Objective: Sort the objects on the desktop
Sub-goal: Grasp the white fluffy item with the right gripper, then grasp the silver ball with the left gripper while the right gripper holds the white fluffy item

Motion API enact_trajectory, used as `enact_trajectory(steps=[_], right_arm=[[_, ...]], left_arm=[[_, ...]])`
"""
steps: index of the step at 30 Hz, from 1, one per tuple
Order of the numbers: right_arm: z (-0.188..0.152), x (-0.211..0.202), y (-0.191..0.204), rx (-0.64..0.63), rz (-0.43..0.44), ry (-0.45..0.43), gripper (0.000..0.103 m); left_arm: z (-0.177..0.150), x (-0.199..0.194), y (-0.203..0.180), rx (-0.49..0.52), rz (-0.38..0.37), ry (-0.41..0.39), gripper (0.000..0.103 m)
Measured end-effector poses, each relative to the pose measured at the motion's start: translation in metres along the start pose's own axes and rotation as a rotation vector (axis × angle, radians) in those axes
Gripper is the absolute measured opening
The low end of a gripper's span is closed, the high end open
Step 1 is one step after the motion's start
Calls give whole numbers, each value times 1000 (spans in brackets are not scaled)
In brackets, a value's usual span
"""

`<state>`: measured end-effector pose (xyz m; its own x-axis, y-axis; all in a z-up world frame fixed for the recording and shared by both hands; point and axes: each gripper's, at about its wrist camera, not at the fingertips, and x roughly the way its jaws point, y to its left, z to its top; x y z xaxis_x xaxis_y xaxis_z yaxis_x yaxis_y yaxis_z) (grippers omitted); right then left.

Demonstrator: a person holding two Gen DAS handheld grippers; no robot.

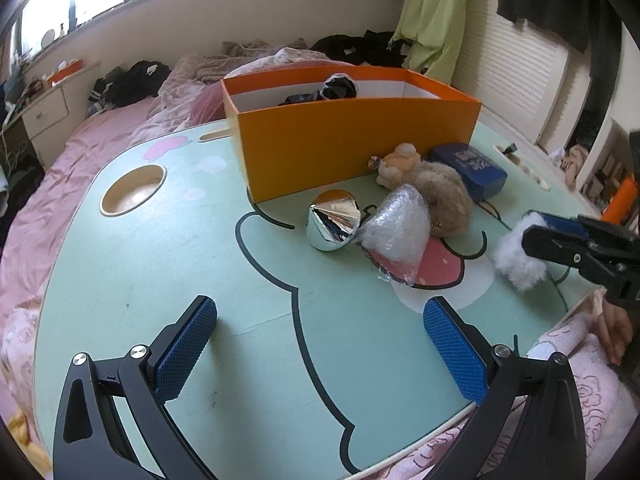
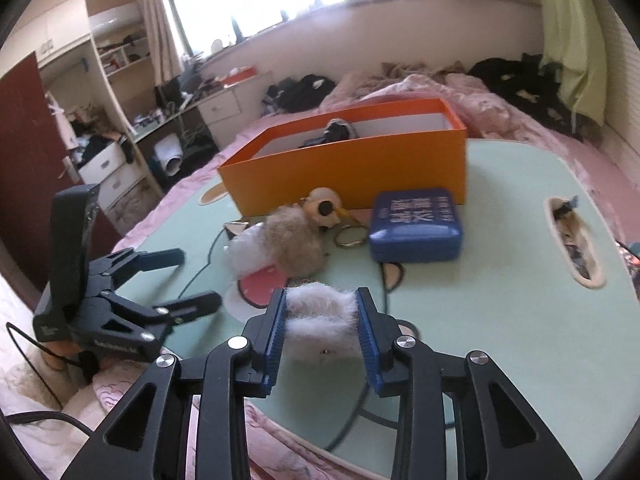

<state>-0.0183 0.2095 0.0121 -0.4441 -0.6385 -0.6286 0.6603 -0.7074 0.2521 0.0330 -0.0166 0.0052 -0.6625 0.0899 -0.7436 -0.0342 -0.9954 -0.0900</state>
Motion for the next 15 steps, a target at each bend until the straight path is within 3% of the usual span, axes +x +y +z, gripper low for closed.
enact_trajectory(steps=[6, 9, 15], right_arm=[[-2, 3, -1, -14, -19, 11, 34], [-3, 3, 0, -28, -30, 17, 34], [-5, 4, -4, -18, -23, 24, 35]], left_arm=[[16, -13, 22, -117, -74, -62, 101], [27, -13, 29, -150, -88, -78, 89], [47, 0, 25, -128, -105, -74, 77]])
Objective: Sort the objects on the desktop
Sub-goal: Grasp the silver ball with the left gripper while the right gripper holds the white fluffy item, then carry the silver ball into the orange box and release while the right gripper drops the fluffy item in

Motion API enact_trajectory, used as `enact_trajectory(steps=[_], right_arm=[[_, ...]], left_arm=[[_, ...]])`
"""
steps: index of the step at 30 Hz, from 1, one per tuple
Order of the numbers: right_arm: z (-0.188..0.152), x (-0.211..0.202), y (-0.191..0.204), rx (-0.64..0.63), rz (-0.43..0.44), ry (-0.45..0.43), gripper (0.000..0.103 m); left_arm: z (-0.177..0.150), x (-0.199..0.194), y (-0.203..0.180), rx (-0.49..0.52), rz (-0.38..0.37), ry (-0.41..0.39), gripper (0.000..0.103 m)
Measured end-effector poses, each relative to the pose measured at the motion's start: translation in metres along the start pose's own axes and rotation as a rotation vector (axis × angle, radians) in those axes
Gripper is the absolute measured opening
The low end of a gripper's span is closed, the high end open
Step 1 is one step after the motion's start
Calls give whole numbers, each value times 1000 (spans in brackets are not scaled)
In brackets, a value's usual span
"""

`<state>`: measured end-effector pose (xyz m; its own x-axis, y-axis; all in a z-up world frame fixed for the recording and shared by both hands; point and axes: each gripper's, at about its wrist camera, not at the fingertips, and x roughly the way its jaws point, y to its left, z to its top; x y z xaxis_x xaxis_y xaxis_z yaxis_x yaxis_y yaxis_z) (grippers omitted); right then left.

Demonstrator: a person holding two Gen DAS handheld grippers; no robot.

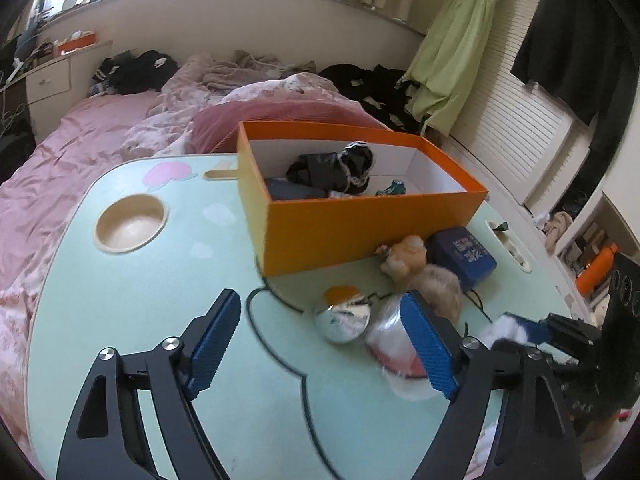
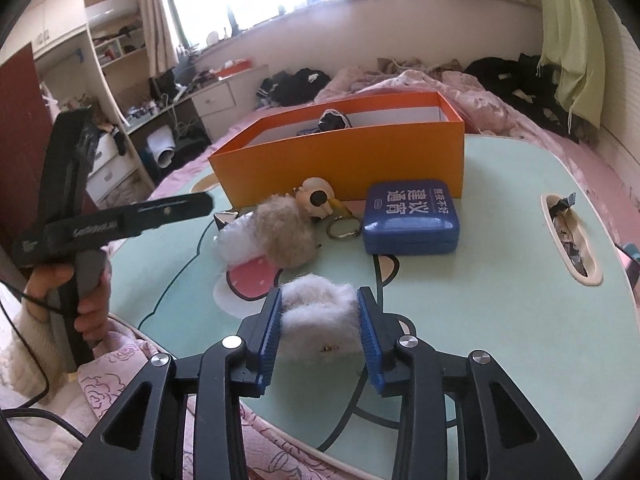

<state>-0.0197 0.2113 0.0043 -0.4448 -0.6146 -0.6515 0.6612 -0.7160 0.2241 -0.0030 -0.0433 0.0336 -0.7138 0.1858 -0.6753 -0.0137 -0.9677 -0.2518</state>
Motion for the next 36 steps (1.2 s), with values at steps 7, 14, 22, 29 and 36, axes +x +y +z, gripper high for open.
enact_trajectory(steps=[7, 14, 22, 29, 36], right_arm=[[-1, 0, 0, 0, 0, 0, 35], [-2, -1, 2, -11, -7, -3, 36], [11, -11, -3, 10, 9, -58, 32], [49, -25, -2, 16, 56, -139, 32], [129, -4, -5, 10, 66, -210, 32]], left_arm=[[2, 31, -9, 32, 22, 95, 37], [-6, 27, -6, 18, 3, 77, 30], [10, -3, -13, 40, -12, -14, 30], [38, -20, -22, 63, -32, -88, 30], [81, 7, -30, 68, -27, -98, 31]])
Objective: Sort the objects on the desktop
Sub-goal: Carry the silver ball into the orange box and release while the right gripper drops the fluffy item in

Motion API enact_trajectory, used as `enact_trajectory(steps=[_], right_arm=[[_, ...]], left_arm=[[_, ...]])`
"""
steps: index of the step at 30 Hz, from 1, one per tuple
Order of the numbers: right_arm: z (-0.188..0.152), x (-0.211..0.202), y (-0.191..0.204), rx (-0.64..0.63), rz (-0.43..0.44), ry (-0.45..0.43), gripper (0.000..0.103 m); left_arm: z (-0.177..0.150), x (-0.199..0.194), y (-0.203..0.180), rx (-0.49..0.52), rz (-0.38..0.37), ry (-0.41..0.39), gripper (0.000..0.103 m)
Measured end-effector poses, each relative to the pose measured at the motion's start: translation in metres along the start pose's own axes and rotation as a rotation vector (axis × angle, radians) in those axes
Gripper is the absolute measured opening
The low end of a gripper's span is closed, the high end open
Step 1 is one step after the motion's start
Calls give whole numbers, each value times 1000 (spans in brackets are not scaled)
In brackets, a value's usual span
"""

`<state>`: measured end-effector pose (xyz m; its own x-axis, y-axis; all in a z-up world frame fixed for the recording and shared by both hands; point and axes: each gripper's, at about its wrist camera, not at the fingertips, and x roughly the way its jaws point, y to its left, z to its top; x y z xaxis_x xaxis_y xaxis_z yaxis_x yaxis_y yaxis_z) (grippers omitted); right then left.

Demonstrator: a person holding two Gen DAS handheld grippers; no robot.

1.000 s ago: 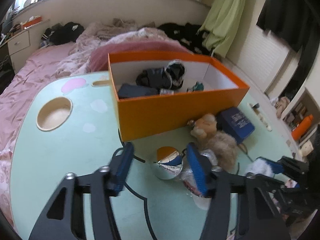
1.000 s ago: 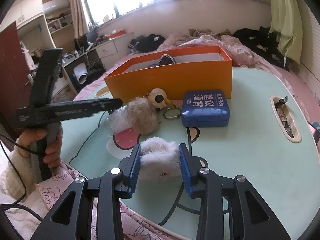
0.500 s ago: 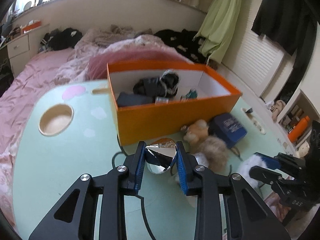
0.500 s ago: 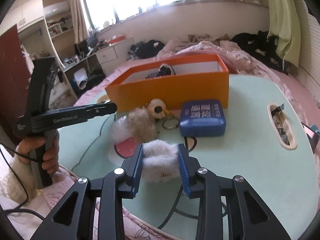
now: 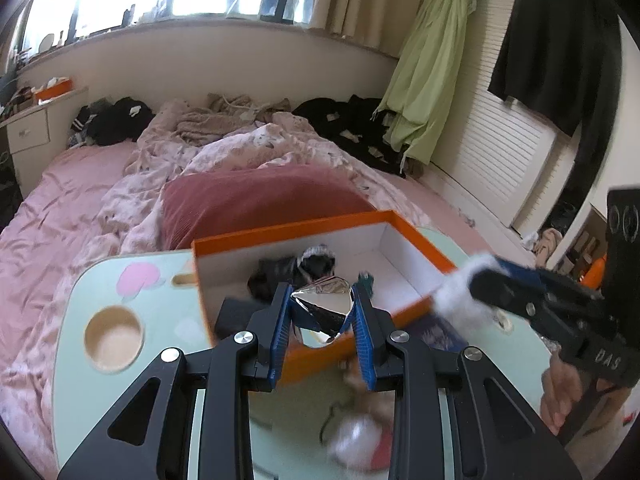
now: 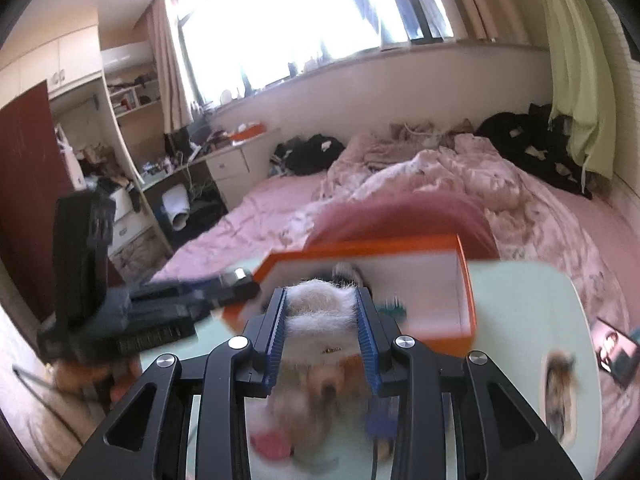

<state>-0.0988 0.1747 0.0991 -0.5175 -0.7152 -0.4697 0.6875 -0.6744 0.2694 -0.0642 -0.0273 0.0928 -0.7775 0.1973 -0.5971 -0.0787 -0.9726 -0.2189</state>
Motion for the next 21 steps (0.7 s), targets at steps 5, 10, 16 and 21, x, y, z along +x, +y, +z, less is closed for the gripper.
enact_trajectory(steps=[5, 10, 16, 21], right_arm=[[19, 54, -31, 110, -6, 90, 62], [14, 53, -43, 175, -6, 81, 62], [-7, 16, -31, 132, -19, 67, 62], [-48, -11, -9, 45, -40, 151, 62]], left_arm=[[10, 42, 10, -64, 48, 73, 61], [4, 37, 15, -85, 32, 41, 66], [-9, 2, 13, -58, 44, -7, 72], [-41, -23, -3, 32, 31, 38, 72]])
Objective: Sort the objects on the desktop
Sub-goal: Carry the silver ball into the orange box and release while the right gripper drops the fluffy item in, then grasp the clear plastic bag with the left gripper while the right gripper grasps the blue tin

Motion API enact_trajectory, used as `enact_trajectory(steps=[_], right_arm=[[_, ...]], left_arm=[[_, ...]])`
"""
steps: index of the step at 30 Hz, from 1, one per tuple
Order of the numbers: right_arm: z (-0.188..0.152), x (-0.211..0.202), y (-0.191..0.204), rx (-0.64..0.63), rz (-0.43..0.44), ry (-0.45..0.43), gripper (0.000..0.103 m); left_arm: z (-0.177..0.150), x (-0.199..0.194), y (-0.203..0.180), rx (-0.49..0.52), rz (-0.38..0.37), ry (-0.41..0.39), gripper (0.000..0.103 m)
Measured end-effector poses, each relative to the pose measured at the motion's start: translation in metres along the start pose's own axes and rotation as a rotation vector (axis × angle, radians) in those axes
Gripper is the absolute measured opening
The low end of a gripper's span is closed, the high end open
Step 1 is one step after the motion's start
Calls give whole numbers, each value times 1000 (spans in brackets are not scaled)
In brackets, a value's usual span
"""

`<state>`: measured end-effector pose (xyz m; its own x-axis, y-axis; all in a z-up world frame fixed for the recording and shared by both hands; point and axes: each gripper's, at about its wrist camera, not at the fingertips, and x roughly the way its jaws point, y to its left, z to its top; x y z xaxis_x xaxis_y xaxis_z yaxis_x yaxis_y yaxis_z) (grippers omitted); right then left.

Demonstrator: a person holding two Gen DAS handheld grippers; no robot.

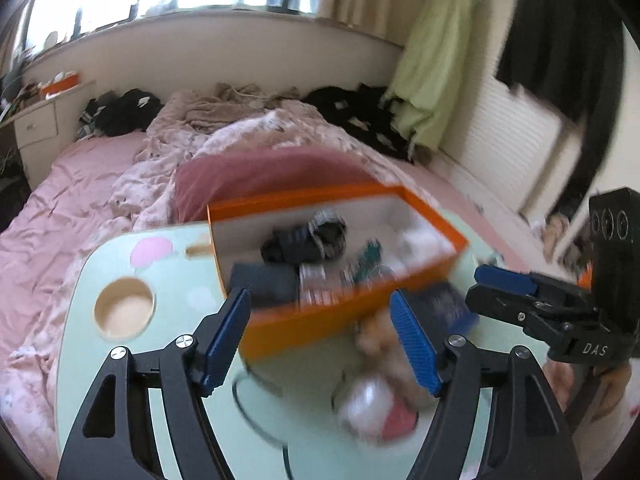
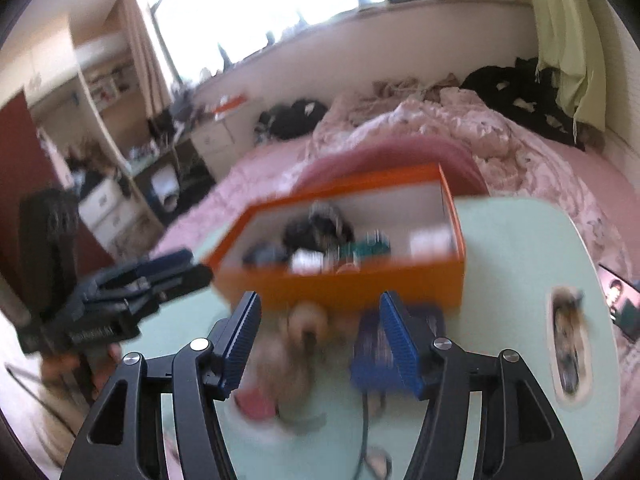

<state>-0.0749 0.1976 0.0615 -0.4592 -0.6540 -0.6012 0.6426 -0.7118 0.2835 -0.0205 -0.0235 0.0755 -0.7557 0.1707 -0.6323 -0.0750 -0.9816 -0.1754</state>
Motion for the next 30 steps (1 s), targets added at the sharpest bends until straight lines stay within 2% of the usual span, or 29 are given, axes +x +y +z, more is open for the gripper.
enact_trajectory(steps=[4, 6, 10, 12, 15, 16, 17, 18, 21, 24, 30], right_arm=[[-39, -6, 10, -86, -120, 53, 62], [-57, -6, 7, -69, -155, 76, 62], [-71, -5, -1, -37, -240, 79, 62], [-73, -1, -5, -29, -269, 101, 63], [-79, 0, -2, -58, -324, 85, 76], [-81, 2, 0, -70, -340, 81, 82], [-84, 5, 3, -92, -366, 80, 88], [-84, 6, 5, -102, -377, 73, 91], [-83, 8, 1, -93, -364, 72, 95], [-85, 10, 0, -101, -359, 73, 103], [-84, 10, 2, -110, -354, 60, 103]], left_arm=[[-37, -6, -13, 45, 8, 60, 72], [-52, -3, -15, 48, 20, 91, 72], [-67, 15, -16, 45, 61, 158, 72], [-71, 20, -15, 40, 55, 184, 72], [-73, 24, -16, 53, 89, 201, 74], [-74, 24, -17, 67, 114, 201, 81], [-75, 24, -17, 68, 121, 201, 84], [-76, 25, -15, 59, 112, 202, 86], [-77, 28, -13, 56, 115, 212, 103], [-78, 30, -12, 67, 104, 203, 103], [-77, 30, -12, 68, 101, 198, 103]])
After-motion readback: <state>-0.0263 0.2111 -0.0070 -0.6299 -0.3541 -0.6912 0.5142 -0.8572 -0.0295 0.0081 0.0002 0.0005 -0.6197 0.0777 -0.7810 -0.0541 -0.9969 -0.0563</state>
